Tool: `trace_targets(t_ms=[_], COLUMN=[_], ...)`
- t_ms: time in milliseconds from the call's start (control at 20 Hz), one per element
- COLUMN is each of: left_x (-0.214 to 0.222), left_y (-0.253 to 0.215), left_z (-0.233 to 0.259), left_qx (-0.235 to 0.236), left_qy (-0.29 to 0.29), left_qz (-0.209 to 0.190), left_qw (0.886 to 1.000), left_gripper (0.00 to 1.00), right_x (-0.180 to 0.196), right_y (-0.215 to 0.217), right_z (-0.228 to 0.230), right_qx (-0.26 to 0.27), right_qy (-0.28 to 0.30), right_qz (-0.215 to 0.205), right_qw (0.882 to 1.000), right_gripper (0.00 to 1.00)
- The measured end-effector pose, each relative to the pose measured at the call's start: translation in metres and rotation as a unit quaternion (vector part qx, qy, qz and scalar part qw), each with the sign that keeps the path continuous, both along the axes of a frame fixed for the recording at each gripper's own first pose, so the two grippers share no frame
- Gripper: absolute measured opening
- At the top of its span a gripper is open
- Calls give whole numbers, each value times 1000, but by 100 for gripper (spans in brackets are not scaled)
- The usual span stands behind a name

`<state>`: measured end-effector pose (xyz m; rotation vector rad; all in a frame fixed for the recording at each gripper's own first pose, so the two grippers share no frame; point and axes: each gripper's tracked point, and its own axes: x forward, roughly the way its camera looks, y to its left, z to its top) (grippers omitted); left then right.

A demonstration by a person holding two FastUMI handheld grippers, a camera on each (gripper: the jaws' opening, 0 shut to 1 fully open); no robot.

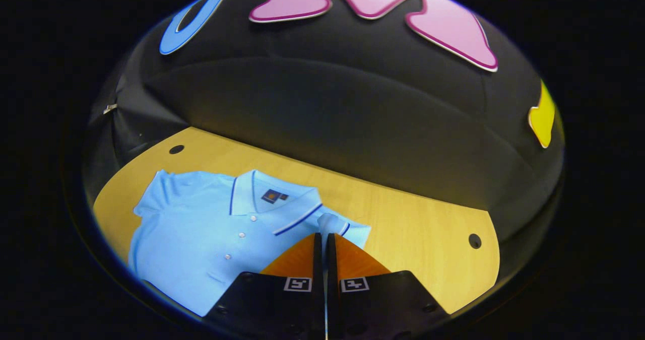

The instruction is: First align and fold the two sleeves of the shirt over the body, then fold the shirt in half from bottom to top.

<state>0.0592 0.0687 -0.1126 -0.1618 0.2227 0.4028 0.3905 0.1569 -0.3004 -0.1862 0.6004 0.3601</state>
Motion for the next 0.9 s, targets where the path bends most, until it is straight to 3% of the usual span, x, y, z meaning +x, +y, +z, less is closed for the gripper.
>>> trace_targets(t_ms=[300,600,800,900], left_x=[11,63,107,135], left_y=[18,28,36,37], left_z=[-16,-13,-3,-5], left_qx=[-6,2,2,-6], left_qy=[3,-6,-26,-26], left_qz=[0,-37,-62,-76], left_qw=[1000,999,998,997], left_gripper=[97,97,97,97], right_x=[-28,-65,-87,-93], right_y=[59,92,101,94], right_z=[-16,-28,-14,-4], right_qx=[16,36,74,72], right_qy=[26,52,56,41], right_qz=[27,66,82,87], right_qw=[999,996,992,993], right_gripper=[7,13,38,59])
